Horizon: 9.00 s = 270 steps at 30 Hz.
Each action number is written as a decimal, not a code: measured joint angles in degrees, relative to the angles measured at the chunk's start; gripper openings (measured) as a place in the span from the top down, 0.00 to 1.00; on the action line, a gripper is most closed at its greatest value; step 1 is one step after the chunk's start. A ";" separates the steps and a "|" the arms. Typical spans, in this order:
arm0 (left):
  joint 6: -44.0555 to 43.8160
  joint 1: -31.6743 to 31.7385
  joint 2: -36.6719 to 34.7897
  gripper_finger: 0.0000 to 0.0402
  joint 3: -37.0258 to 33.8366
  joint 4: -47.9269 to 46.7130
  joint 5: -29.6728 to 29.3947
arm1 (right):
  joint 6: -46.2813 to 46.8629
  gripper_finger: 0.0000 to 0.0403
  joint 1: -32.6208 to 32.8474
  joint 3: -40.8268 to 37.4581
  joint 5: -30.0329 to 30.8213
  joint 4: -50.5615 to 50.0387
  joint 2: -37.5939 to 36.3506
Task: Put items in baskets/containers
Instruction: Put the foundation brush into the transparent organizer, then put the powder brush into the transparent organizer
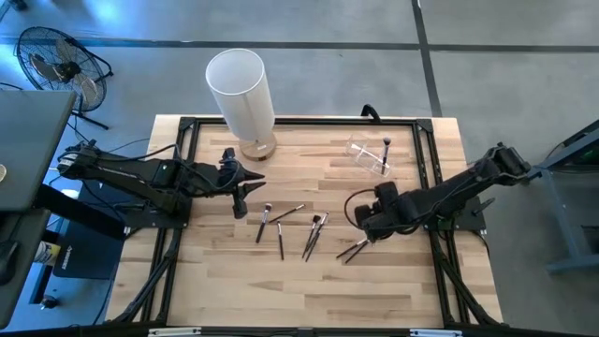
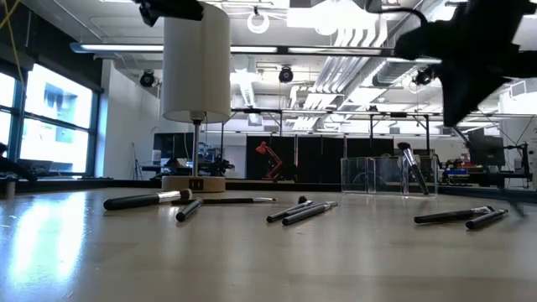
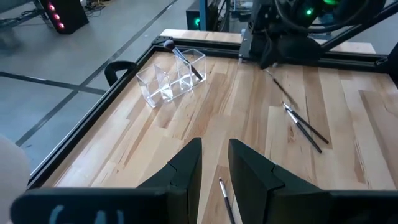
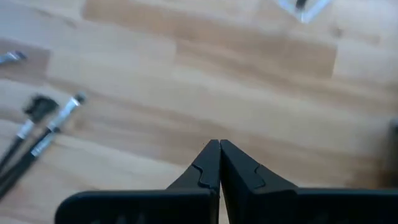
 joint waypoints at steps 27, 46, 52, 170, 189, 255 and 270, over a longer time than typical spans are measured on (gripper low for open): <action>0.58 0.07 0.00 0.81 -0.02 9.18 -15.87 | -25.49 1.00 -12.74 1.38 28.35 -5.72 -15.20; 1.09 0.07 0.00 0.81 -0.02 9.56 -19.08 | -73.38 1.00 -40.13 -12.18 21.95 45.37 -20.59; 0.87 0.07 0.00 0.81 -0.02 9.56 -19.08 | -76.82 1.00 -47.14 -19.71 12.84 57.44 -20.51; -46.50 16.82 42.37 0.98 7.07 -19.80 23.94 | -41.98 0.99 -4.55 -19.77 -7.65 30.85 -22.11; -24.67 5.94 12.96 1.00 7.26 -1.47 -0.74 | -69.19 0.83 -10.41 -19.75 -3.28 65.31 -21.91; 11.22 7.70 9.40 0.53 7.41 20.97 4.08 | -76.88 0.91 -18.94 7.66 8.27 54.73 -0.30; 3.20 12.20 5.68 0.53 7.32 3.87 2.82 | -70.72 0.91 -29.13 -17.19 20.36 52.81 -26.62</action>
